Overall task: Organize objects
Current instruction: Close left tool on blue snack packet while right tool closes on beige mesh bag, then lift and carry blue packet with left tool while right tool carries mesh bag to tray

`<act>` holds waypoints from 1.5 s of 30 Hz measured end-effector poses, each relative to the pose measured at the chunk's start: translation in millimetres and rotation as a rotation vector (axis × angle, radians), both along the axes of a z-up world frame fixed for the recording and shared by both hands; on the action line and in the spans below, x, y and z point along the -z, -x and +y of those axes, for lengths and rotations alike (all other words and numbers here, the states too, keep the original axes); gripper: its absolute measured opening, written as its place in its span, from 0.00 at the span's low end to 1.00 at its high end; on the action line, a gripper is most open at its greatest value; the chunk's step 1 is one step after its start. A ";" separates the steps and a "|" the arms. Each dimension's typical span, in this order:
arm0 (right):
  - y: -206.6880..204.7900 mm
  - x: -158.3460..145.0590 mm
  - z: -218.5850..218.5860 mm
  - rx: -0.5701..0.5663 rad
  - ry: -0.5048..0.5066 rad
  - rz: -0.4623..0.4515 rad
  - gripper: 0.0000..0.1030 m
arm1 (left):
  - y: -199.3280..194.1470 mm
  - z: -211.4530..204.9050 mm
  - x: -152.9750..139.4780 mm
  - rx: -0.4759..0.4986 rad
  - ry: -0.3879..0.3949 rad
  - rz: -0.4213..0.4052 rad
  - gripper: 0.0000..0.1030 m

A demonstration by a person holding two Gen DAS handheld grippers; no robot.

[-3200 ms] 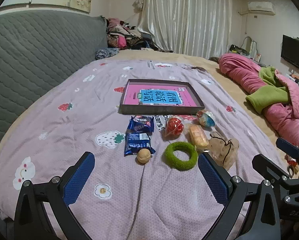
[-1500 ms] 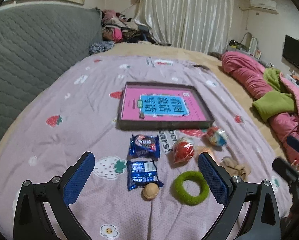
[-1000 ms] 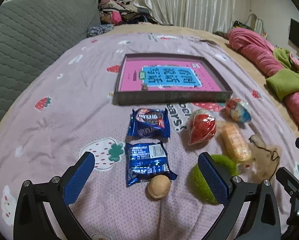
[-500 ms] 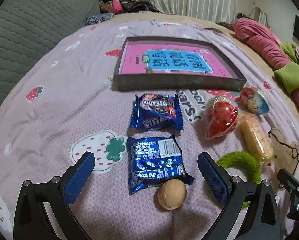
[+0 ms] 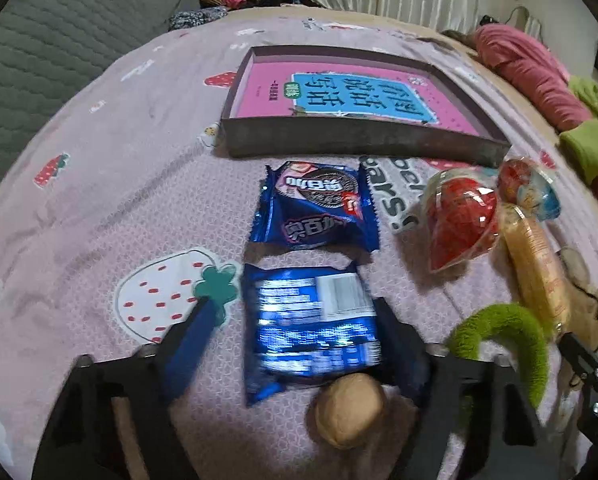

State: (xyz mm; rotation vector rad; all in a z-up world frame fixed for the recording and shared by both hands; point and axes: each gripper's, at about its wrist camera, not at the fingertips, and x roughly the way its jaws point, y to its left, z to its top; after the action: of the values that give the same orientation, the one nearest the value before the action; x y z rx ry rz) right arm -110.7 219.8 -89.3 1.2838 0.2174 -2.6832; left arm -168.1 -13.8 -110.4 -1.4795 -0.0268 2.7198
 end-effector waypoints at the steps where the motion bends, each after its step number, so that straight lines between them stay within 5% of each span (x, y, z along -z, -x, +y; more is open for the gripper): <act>1: -0.3 -0.7 1.1 -0.001 0.009 0.001 0.53 | 0.5 -0.1 0.0 0.001 -0.009 -0.002 0.65; 11: -1.6 -7.2 9.6 -0.004 0.063 -0.004 0.36 | -7.4 8.3 -6.4 0.023 0.023 0.015 0.55; 45: -38.5 -78.7 6.1 -0.047 0.191 0.143 0.34 | -70.8 7.7 -99.3 0.043 0.012 0.176 0.55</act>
State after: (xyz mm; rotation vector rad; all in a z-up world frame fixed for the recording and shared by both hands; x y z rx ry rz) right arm -72.2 226.0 -10.6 1.0212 0.0077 -2.6816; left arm -97.2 -6.1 -11.1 -1.2222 0.0271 2.8088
